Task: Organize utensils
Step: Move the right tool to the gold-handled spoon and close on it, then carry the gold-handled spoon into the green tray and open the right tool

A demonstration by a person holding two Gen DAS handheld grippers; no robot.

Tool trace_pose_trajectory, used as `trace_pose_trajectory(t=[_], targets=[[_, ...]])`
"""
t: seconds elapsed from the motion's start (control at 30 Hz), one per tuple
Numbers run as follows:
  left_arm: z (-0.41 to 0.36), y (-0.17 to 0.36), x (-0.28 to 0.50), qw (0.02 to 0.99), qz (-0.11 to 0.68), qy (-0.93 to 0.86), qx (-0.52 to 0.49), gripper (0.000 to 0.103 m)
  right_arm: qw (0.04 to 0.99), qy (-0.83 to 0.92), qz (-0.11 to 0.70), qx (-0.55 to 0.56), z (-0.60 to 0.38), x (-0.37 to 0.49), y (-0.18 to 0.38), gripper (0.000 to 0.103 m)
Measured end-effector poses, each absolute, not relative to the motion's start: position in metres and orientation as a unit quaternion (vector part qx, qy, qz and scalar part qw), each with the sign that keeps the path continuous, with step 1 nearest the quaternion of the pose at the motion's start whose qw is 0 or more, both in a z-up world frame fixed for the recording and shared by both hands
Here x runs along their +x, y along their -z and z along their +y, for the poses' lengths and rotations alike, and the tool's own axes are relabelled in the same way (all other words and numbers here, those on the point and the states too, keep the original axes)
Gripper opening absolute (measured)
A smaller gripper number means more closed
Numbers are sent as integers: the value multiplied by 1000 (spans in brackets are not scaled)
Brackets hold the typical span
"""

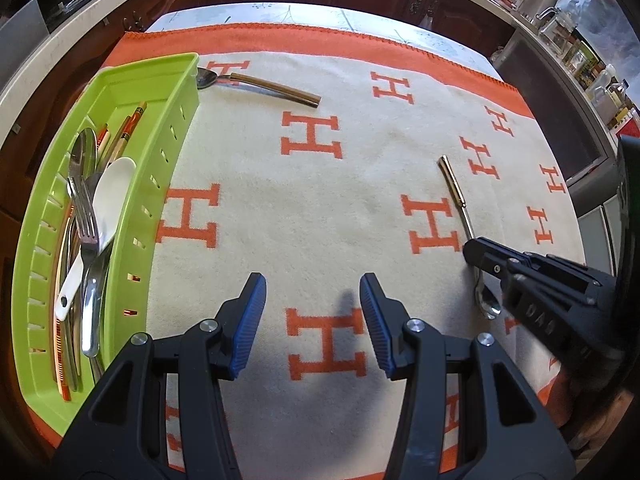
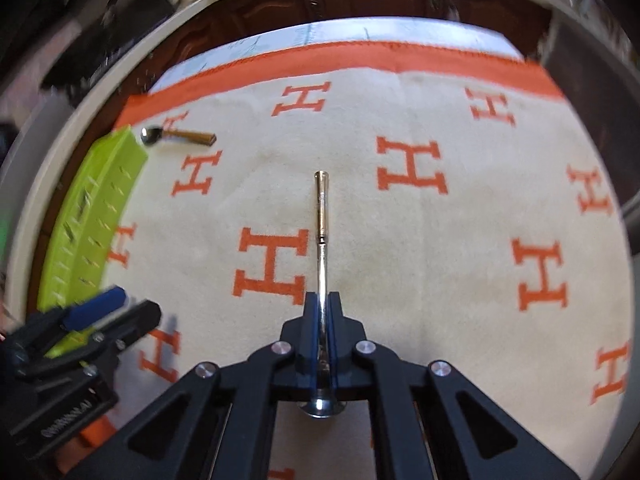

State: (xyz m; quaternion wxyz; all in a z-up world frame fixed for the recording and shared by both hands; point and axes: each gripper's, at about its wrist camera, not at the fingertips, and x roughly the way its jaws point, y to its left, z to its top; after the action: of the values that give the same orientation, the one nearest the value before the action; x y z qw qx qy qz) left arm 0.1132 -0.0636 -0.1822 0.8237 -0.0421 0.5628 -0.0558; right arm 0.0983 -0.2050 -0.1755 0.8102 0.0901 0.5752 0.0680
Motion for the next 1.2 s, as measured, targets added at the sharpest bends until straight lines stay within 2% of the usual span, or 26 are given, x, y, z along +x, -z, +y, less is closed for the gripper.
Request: trace_pose_trajectory(t=[0.13, 0.3, 0.73, 1.2], targets=[[-61, 177, 109, 828, 556, 54, -45, 45, 789, -92, 582, 172, -220, 93, 178, 3], [-60, 167, 103, 834, 547, 54, -45, 45, 781, -111, 580, 204, -216, 82, 171, 3], [-32, 134, 80, 848, 526, 44, -50, 45, 782, -161, 570, 194, -166, 64, 137, 3], [64, 117, 59, 865, 497, -21, -72, 47, 768, -220, 579, 164, -60, 72, 110, 3]])
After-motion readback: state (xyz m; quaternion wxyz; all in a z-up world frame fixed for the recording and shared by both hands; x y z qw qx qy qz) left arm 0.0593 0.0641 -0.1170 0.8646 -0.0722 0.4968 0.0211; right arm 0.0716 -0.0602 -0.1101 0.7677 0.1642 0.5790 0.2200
